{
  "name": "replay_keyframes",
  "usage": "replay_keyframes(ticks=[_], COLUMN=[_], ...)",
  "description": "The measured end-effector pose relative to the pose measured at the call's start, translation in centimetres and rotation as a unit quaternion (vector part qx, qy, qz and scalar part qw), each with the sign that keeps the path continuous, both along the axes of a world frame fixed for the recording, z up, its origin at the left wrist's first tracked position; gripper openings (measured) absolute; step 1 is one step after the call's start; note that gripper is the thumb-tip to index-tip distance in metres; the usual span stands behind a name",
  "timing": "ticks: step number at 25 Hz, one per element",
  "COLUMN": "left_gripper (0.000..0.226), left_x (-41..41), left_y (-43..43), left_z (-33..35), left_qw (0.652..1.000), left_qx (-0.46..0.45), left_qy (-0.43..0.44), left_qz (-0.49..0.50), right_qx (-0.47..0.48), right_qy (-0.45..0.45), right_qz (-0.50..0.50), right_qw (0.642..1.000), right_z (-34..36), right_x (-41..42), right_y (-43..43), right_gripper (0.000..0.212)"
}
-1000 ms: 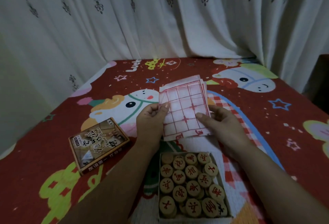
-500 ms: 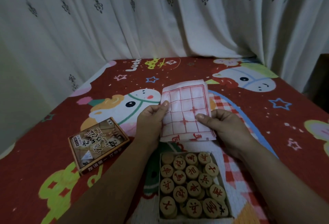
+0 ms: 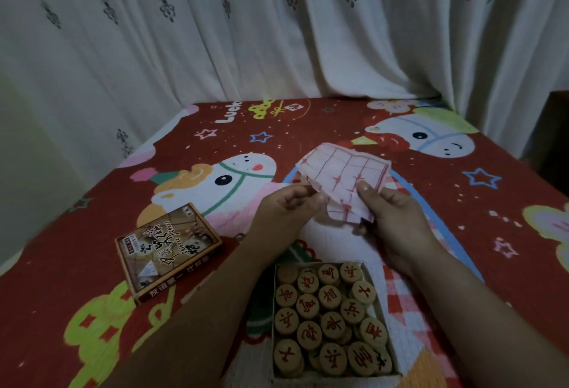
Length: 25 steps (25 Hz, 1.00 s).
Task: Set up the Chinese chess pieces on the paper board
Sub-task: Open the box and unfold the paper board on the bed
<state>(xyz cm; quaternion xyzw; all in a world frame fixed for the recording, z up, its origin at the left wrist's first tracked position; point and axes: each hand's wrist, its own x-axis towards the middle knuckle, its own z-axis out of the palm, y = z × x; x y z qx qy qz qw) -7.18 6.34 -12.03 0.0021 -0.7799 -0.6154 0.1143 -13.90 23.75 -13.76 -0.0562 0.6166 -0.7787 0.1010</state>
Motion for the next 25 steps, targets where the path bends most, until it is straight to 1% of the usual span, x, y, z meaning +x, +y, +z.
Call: replay_keyframes(ticks=[2, 5, 7, 8, 11, 13, 15, 17, 19, 21, 22, 24, 25], left_gripper=[0.012, 0.009, 0.007, 0.006, 0.004, 0.011, 0.018, 0.017, 0.010, 0.013, 0.015, 0.011, 0.008], left_x=[0.0, -0.4, -0.6, -0.6, -0.6, -0.5, -0.5, -0.3, -0.1, 0.0, 0.0, -0.3, -0.5], left_y=[-0.1, -0.3, -0.5, -0.7, -1.3, -1.2, -0.8, -0.7, -0.6, -0.5, -0.5, -0.6, -0.9], left_z=[-0.1, -0.6, -0.8, -0.9, -0.7, -0.5, -0.5, -0.4, -0.2, -0.2, -0.4, -0.9, -1.1], left_qw=[1.000, 0.996, 0.991, 0.990, 0.988, 0.989, 0.993, 0.995, 0.997, 0.998, 0.998, 0.994, 0.992], left_qx=[-0.008, -0.025, -0.023, -0.013, -0.006, 0.024, 0.039, 0.007, -0.005, -0.012, -0.032, -0.070, -0.075], left_qy=[-0.012, -0.027, -0.008, 0.004, 0.037, 0.047, 0.031, 0.021, 0.014, -0.003, -0.004, 0.009, 0.020], left_qz=[0.010, 0.081, 0.131, 0.139, 0.148, 0.137, 0.105, 0.095, 0.078, 0.057, 0.056, 0.078, 0.101], right_qx=[0.030, 0.070, 0.086, 0.088, 0.074, 0.053, 0.053, 0.044, 0.008, -0.013, -0.013, -0.011, -0.013], right_qy=[0.024, 0.068, 0.083, 0.082, 0.069, 0.056, 0.054, 0.053, 0.037, 0.022, 0.018, 0.016, 0.014], right_qz=[0.014, 0.031, 0.019, 0.011, 0.008, 0.028, 0.045, 0.054, 0.068, 0.083, 0.089, 0.095, 0.091], right_qw=[0.999, 0.995, 0.993, 0.993, 0.995, 0.997, 0.996, 0.996, 0.997, 0.996, 0.996, 0.995, 0.996], right_z=[0.1, 0.2, 0.1, 0.0, 0.2, 0.3, 0.2, 0.2, -0.2, -0.2, -0.2, -0.1, -0.1], right_x=[0.5, 0.9, 0.9, 0.9, 0.8, 0.8, 0.6, 0.6, 0.3, 0.2, 0.2, 0.2, 0.3], right_y=[-0.1, -0.2, -0.1, 0.0, -0.1, 0.0, 0.2, 0.3, 0.3, 0.2, 0.2, 0.1, 0.1], right_gripper=[0.034, 0.042, 0.048, 0.049, 0.047, 0.044, 0.038, 0.031, 0.026, 0.025, 0.025, 0.026, 0.026])
